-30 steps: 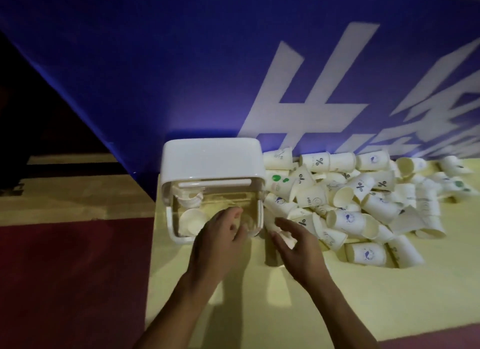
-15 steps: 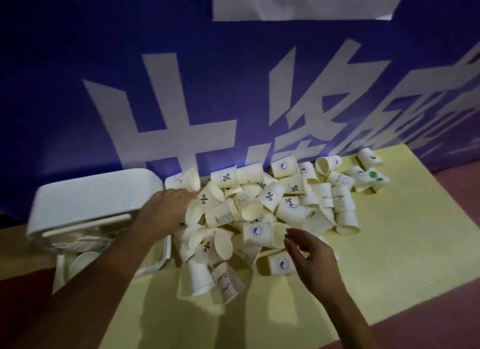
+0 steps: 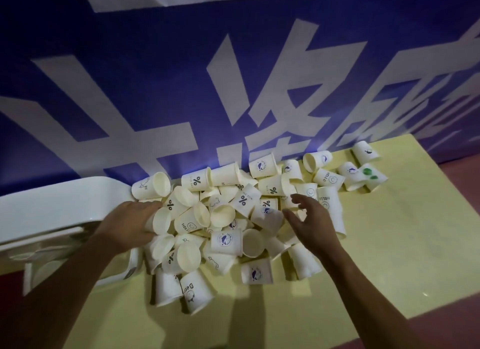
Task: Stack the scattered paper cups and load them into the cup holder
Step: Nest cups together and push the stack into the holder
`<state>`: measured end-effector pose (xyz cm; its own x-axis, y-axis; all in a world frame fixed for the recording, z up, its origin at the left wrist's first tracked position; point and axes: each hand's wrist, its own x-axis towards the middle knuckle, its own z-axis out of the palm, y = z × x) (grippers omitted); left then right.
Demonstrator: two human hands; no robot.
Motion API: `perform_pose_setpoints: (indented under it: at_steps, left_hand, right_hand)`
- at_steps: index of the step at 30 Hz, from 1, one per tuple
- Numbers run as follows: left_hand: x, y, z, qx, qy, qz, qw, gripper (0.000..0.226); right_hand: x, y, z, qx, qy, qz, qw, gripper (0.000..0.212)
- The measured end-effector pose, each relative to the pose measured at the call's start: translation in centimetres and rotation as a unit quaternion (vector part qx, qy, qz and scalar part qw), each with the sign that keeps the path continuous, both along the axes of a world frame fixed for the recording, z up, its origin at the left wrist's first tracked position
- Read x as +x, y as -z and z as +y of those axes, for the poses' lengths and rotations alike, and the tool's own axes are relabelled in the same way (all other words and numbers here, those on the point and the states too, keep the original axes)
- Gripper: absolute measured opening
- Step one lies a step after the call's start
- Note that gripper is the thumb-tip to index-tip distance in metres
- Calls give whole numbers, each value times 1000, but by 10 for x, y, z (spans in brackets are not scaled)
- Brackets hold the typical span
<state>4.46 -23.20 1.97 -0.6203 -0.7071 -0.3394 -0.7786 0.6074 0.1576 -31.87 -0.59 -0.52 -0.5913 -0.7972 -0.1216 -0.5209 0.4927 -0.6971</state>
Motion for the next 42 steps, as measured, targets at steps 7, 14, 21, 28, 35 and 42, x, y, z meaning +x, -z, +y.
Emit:
perform_pose_setpoints:
  at_steps: [7, 14, 21, 28, 35, 42]
  left_hand:
    - [-51, -24, 33, 83, -183, 239, 950, 69]
    - [-140, -9, 62, 146, -188, 347, 907, 75]
    - [-154, 16, 70, 217, -183, 374, 883, 75]
    - [-138, 18, 76, 223, -172, 425, 860, 69]
    - [-64, 5, 85, 184, -174, 460, 851, 63]
    - [92, -3, 97, 150, -224, 488, 830, 69]
  right_hand:
    - [-41, 21, -61, 93, -23, -37, 995, 87]
    - [-60, 45, -94, 172, -101, 11, 980, 99]
    - [-66, 51, -80, 121, -63, 2, 991, 86]
    - [-28, 1, -46, -22, -22, 4, 1000, 90]
    - [81, -52, -41, -81, -78, -8, 994, 83]
    - [230, -65, -49, -91, -120, -27, 988, 74]
